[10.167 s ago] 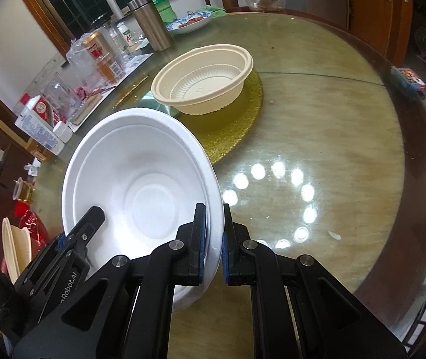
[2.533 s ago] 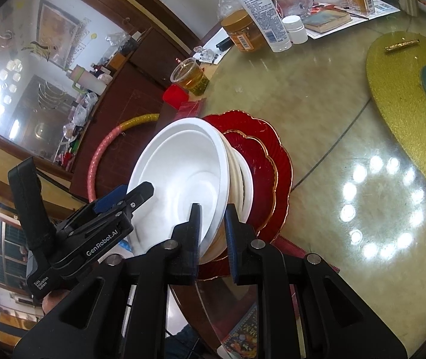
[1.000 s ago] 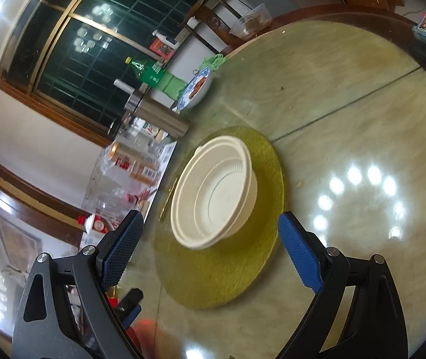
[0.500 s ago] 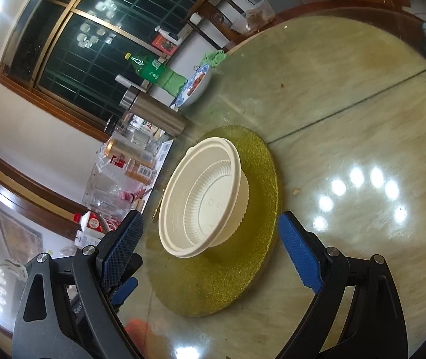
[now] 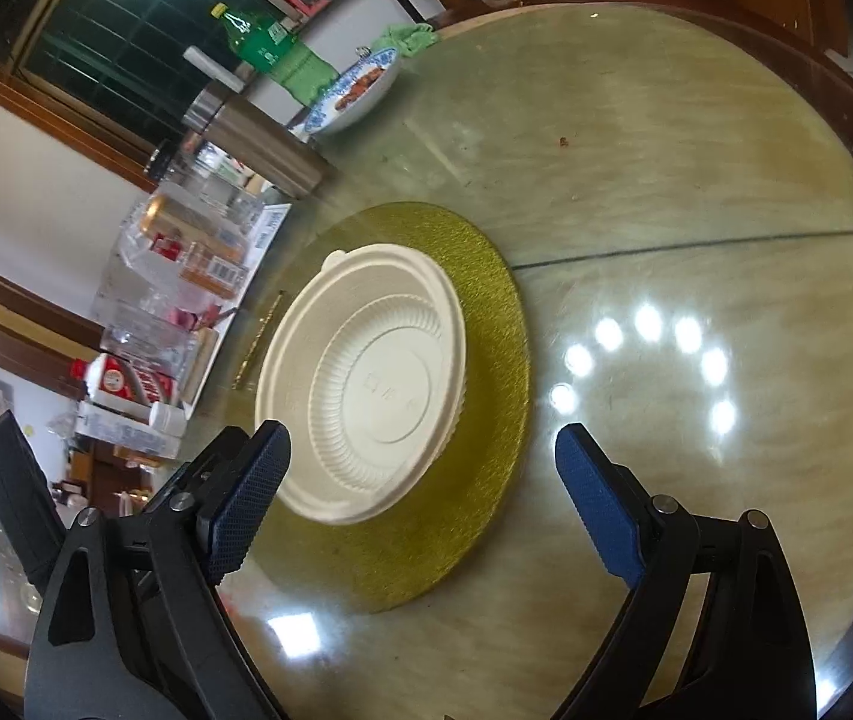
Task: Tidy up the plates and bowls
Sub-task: 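Move both tools to the beige bowl on the gold lazy susan, then close both tools on the rim of the beige bowl, then lift the beige bowl with both tools and carry it over the red stack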
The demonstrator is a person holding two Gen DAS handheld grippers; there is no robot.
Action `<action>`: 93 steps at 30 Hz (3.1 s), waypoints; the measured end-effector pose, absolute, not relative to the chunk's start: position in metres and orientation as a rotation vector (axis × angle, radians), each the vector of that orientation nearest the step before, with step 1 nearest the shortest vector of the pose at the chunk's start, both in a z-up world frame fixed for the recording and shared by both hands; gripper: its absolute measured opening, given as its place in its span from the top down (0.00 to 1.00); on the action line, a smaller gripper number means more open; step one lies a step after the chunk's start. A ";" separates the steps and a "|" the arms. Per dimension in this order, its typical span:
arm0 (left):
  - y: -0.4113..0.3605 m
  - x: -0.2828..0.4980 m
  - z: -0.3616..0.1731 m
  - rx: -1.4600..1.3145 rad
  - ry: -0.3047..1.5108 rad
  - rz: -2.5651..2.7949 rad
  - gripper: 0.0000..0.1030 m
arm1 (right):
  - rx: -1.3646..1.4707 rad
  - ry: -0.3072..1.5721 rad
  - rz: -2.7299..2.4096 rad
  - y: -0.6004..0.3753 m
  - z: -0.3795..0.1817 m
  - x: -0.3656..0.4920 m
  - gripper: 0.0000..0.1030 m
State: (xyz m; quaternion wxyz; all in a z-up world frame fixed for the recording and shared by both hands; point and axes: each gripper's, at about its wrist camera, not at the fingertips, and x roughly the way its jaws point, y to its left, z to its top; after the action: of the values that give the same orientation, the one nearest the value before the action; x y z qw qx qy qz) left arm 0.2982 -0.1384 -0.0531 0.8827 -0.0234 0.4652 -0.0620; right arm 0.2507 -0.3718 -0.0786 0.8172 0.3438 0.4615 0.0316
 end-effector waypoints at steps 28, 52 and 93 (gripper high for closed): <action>-0.151 0.231 -0.060 0.072 0.918 -0.150 0.85 | 0.723 0.906 0.044 -0.342 -0.079 0.188 0.90; -0.118 0.203 -0.072 -0.003 0.850 -0.141 0.84 | 0.488 0.792 -0.028 -0.291 -0.075 0.164 0.89; -0.107 0.171 -0.056 0.055 0.762 0.014 0.83 | 0.498 0.767 0.099 -0.276 -0.065 0.155 0.89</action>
State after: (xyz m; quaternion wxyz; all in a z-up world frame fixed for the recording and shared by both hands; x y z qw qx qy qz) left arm 0.1709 -0.1075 -0.0562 0.9279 0.0271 0.3719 0.0069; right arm 0.1550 -0.2763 -0.0655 0.8960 0.2405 0.3702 0.0478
